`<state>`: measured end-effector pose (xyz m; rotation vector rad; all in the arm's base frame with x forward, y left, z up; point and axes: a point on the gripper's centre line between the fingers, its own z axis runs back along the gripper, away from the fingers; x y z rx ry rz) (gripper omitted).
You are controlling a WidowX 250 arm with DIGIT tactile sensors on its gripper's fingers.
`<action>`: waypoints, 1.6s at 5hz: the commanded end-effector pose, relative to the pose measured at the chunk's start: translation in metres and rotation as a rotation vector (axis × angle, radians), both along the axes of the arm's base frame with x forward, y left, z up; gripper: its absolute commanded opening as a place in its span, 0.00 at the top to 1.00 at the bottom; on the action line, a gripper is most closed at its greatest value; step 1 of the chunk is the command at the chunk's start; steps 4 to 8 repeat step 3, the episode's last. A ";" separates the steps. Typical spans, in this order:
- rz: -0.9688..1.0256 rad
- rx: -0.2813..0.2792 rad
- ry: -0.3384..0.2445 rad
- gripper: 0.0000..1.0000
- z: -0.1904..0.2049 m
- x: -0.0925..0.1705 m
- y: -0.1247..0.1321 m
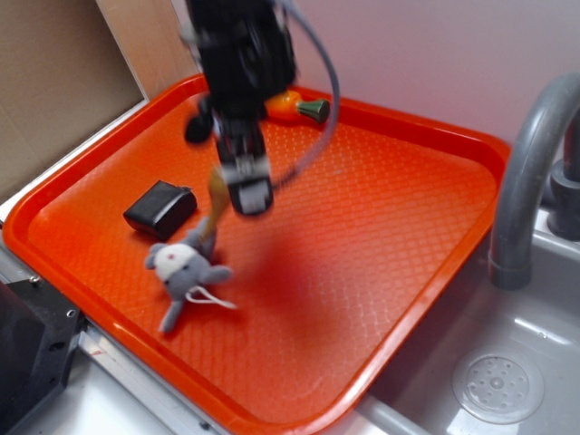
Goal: Grab the shell.
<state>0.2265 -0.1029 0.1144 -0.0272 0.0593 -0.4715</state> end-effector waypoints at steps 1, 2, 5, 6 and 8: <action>0.393 -0.047 -0.102 1.00 0.094 -0.016 0.033; 0.565 -0.087 -0.109 1.00 0.112 -0.020 0.047; 0.695 -0.053 -0.120 1.00 0.119 -0.023 0.050; 0.695 -0.053 -0.120 1.00 0.119 -0.023 0.050; 0.695 -0.053 -0.120 1.00 0.119 -0.023 0.050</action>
